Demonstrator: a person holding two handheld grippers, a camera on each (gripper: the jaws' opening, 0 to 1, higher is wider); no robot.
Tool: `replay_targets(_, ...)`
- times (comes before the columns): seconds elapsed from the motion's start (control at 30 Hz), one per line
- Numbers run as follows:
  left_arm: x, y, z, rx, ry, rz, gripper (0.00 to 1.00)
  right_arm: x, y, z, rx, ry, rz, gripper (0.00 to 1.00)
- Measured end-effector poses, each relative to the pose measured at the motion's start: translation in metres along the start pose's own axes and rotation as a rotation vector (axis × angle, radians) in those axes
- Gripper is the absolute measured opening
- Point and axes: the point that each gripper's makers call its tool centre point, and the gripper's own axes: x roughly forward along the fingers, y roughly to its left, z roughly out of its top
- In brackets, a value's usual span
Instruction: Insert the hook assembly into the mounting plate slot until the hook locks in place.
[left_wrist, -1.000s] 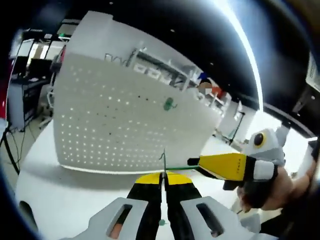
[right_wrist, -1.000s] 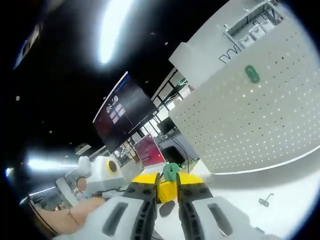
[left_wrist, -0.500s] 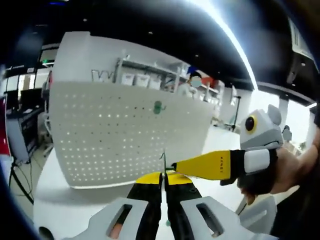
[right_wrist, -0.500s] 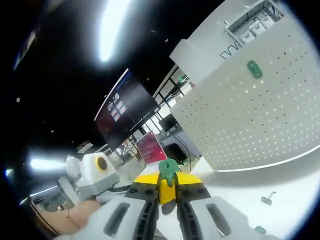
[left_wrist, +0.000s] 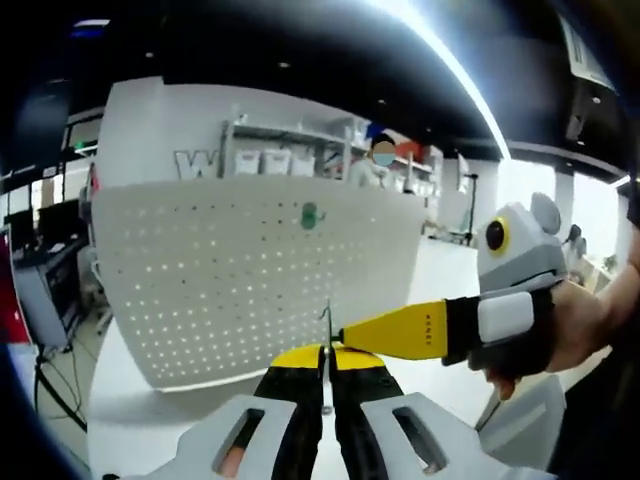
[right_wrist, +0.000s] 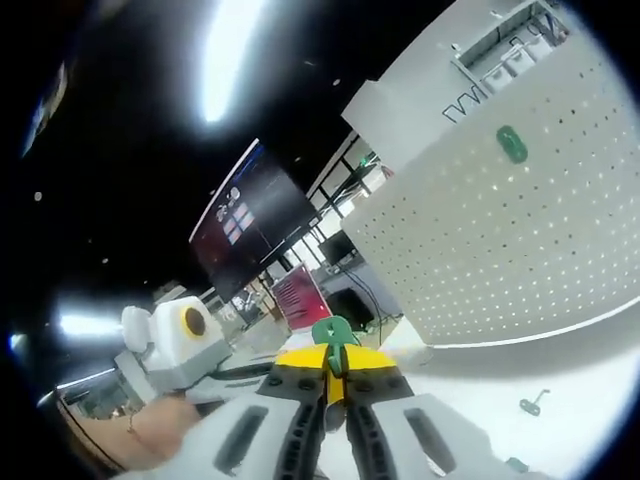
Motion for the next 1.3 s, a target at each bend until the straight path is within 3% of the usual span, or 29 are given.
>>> replay_targets(0.13,-0.001,0.0,-0.002,0.009,0.004,0.001,0.01,-0.001,-0.001,-0.002,0.01,0.011,-0.001,0.01)
replay_targets(0.47,-0.001,-0.001,-0.003,0.02,-0.009,-0.011,0.01,-0.002,0.001,-0.003,-0.073,0.01,-0.015,0.0)
replay_targets(0.87,0.0,-0.004,-0.009,-0.02,-0.002,-0.027,0.03,-0.005,0.0,-0.007,-0.112,0.034,-0.027,0.0)
replay_targets(1.03,0.0,-0.005,-0.011,-0.043,0.001,-0.036,0.04,-0.006,0.001,-0.008,-0.171,0.043,-0.034,0.0)
replay_targets(1.3,0.0,-0.008,-0.019,-0.071,0.01,-0.068,0.21,-0.004,0.004,-0.01,-0.274,0.066,-0.03,0.0)
